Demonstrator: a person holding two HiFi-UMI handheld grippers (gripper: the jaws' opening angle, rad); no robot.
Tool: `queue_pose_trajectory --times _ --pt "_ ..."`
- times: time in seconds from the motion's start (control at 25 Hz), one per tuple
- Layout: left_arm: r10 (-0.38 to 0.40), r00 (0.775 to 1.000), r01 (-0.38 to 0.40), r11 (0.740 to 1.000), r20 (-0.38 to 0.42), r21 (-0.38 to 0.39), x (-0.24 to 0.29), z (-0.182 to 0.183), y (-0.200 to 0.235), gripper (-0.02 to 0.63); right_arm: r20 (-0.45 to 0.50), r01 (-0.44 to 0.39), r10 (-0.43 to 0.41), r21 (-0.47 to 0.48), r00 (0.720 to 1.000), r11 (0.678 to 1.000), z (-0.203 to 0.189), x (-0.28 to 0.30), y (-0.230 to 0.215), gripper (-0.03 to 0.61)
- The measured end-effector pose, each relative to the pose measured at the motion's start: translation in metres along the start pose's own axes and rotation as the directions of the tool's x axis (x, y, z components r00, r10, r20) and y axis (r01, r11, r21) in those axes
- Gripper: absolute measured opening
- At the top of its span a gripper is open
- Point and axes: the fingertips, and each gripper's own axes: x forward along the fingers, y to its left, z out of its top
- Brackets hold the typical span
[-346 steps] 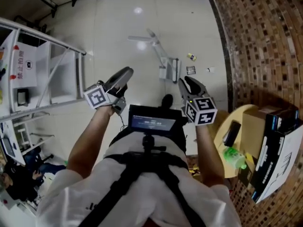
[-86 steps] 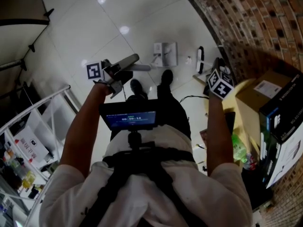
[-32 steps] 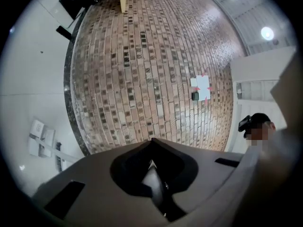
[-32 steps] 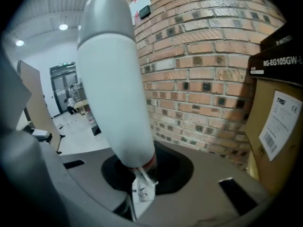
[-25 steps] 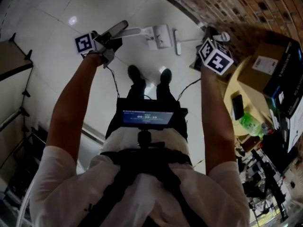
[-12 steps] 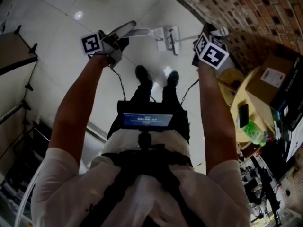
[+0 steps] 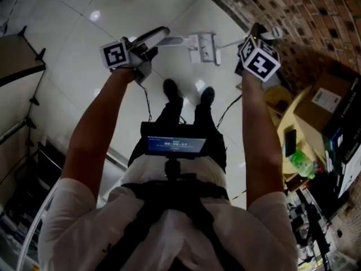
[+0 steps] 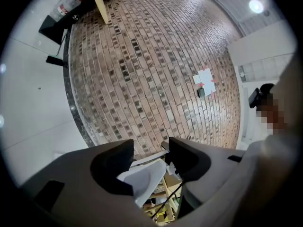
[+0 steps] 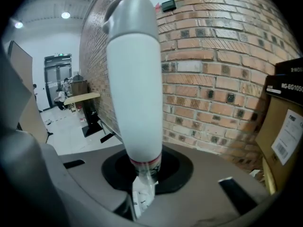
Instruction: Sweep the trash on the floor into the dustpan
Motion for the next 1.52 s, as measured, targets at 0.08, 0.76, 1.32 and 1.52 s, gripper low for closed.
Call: queue_pose_trajectory --times 0.08,0.76,1.32,1.52 --pt "0.032 0.999 -0.032 0.999 0.011 0.011 -0.002 0.002 0.003 0.241 -0.013 -0.002 0.001 -0.018 1.000 1.000 -0.002 0.004 0.004 0.040" --pt "0.048 0.989 -0.047 0.999 0.142 -0.015 -0.017 0.024 0.009 0.252 -0.259 -0.510 0.441 -0.361 0.859 0.781 -0.063 -0.026 0.162 0.071" --pt "0.013 0.991 -0.012 1.000 0.136 -0.007 -0.010 0.031 0.000 0.252 -0.525 -0.873 0.699 -0.250 0.486 0.419 -0.096 -0.058 0.207 0.212" --pt "0.004 0.994 -0.004 1.000 0.109 -0.001 -0.005 0.028 -0.001 0.252 -0.592 -0.903 0.682 -0.257 0.429 0.346 -0.104 -0.060 0.204 0.241"
